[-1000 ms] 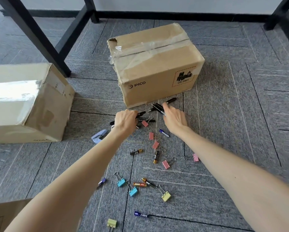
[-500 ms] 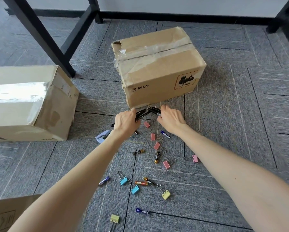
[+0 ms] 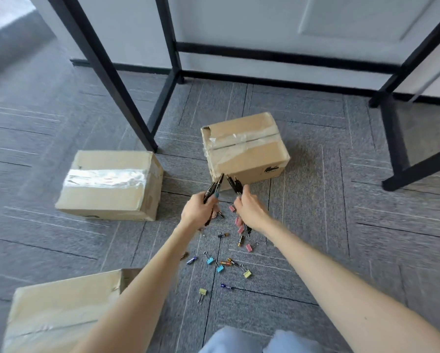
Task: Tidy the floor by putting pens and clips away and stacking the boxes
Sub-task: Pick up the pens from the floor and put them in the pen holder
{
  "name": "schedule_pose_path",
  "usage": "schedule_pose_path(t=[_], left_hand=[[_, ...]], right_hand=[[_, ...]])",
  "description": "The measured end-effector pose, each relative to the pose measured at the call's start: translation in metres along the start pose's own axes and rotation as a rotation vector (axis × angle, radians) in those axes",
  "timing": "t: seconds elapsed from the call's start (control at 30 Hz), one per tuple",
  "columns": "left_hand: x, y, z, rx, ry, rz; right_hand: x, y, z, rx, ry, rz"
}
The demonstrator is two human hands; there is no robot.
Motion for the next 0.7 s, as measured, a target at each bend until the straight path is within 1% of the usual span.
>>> schedule_pose_path(t=[0.07,0.1,0.27,0.4,0.47,0.57,0.7], left_hand=[[0.031,-0.035,-0.032,-0.025,-0.017,-0.129],[0.048,-0.053,-0.046,-0.033,-0.022,-0.154],[0.151,-0.141,-0.12,-0.114,0.007,-0.206],[0.228,-0.198,-0.172,-0.154,0.053,-0.242],[0.256,-0.221,-0.191,-0.15,0.054,-0.287],[0.303,-0.25,-0.212,-0.162,0.091,-0.29],[0.363,-0.274,-0.221,-0.18,0.161,-0.251]], right_hand=[[-0.043,-0.027,-0.035,-0.009,0.035,0.091],[-0.064,-0.042,-0.049,-0.007,0.046,0.12],[-0.175,-0.116,-0.119,0.069,0.067,0.167],[-0.259,-0.178,-0.173,0.143,0.032,0.205],[-0.29,-0.207,-0.196,0.17,0.026,0.237],[-0.325,-0.25,-0.221,0.217,0.021,0.305],[-0.35,-0.3,-0.235,0.275,0.039,0.398]])
Point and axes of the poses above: each hand's wrist, its own z-axis towards the middle knuckle, its own y-axis out of the palm, x = y × z, the point moved 4 cm from there along z, towards the middle knuckle, and after that the axes turned 5 degrees about z, right-handed, at the moved point
